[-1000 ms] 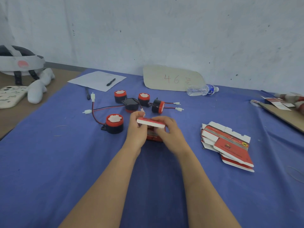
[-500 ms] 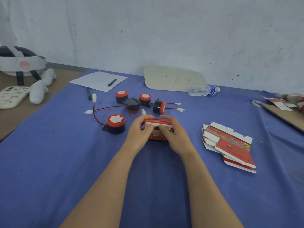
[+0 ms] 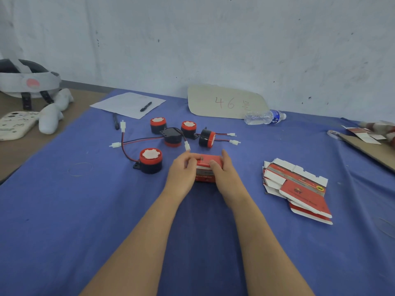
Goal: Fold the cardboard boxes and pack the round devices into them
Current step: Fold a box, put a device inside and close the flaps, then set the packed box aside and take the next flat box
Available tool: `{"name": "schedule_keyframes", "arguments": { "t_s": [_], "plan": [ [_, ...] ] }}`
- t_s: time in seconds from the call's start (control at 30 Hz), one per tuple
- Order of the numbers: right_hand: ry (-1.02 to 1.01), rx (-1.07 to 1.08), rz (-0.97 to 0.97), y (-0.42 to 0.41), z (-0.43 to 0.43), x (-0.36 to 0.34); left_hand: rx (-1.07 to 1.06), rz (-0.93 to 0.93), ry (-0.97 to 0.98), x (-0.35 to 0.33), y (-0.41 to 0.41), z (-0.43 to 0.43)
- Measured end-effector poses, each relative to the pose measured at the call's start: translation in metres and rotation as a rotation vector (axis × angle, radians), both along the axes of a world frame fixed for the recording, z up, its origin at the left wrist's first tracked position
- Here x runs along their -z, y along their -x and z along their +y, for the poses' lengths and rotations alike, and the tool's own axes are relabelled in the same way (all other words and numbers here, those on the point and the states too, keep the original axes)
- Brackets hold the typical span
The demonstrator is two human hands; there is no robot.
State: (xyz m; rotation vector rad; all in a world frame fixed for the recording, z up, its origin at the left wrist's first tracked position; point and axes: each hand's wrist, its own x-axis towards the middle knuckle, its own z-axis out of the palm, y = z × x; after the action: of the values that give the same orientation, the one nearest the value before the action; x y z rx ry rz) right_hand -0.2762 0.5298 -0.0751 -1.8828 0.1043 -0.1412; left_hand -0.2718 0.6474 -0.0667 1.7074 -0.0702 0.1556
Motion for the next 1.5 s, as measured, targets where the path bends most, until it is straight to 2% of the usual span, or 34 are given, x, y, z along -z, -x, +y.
{"name": "schedule_keyframes", "arguments": {
  "t_s": [0.07, 0.23, 0.4, 0.47, 0.53, 0.63, 0.7, 0.8, 0.87, 0.93, 1.0, 1.07, 1.13, 1.17, 1.23, 1.27, 1.37, 1.43, 1.5],
  "plan": [
    [-0.062, 0.026, 0.037, -0.002, 0.001, 0.001, -0.008, -0.009, -0.117, 0.004, 0.002, -0.006],
    [-0.078, 0.085, 0.095, 0.000, 0.010, -0.001, -0.081, 0.217, -0.129, 0.005, 0.007, -0.011],
    [-0.004, 0.075, 0.113, 0.012, 0.014, -0.013, -0.102, 0.194, -0.161, 0.000, 0.014, -0.012],
    [-0.037, 0.080, 0.115, 0.018, 0.015, -0.019, -0.118, 0.224, -0.083, -0.003, 0.014, -0.011],
    [-0.188, 0.099, 0.059, 0.028, 0.018, -0.023, -0.110, 0.203, 0.082, -0.009, 0.022, -0.014],
    [-0.482, 0.104, -0.145, 0.045, 0.005, -0.036, -0.023, 0.067, 0.363, -0.029, 0.039, -0.036],
    [-0.521, 0.171, -0.281, 0.064, -0.023, -0.055, 0.085, -0.009, 0.468, -0.051, 0.052, -0.065],
    [-0.461, 0.433, -0.457, 0.110, -0.085, -0.091, 0.261, -0.076, 0.439, -0.086, 0.080, -0.138],
    [-0.401, 0.663, -0.551, 0.156, -0.134, -0.113, 0.406, -0.036, 0.450, -0.108, 0.117, -0.200],
    [-0.251, 0.933, -0.577, 0.214, -0.183, -0.131, 0.595, 0.009, 0.418, -0.126, 0.169, -0.263],
    [-0.056, 1.206, -0.487, 0.280, -0.229, -0.143, 0.807, -0.013, 0.267, -0.137, 0.227, -0.317],
    [0.156, 1.489, -0.242, 0.348, -0.266, -0.150, 1.036, -0.063, 0.061, -0.144, 0.287, -0.356],
    [0.272, 1.653, -0.018, 0.397, -0.285, -0.156, 1.225, -0.067, -0.097, -0.146, 0.334, -0.379],
    [0.310, 1.686, 0.026, 0.411, -0.289, -0.158, 1.267, -0.045, -0.127, -0.147, 0.349, -0.385],
    [0.410, 1.676, -0.032, 0.417, -0.289, -0.156, 1.245, -0.022, -0.063, -0.148, 0.358, -0.389],
    [0.435, 1.619, -0.133, 0.410, -0.287, -0.155, 1.187, -0.036, 0.011, -0.149, 0.352, -0.388],
    [0.264, 1.339, -0.506, 0.358, -0.261, -0.152, 0.902, -0.084, 0.215, -0.144, 0.303, -0.370],
    [0.157, 1.126, -0.558, 0.310, -0.239, -0.144, 0.695, -0.099, 0.231, -0.133, 0.252, -0.349],
    [0.027, 0.905, -0.461, 0.258, -0.217, -0.127, 0.485, -0.120, 0.155, -0.117, 0.197, -0.317]
  ]
}}
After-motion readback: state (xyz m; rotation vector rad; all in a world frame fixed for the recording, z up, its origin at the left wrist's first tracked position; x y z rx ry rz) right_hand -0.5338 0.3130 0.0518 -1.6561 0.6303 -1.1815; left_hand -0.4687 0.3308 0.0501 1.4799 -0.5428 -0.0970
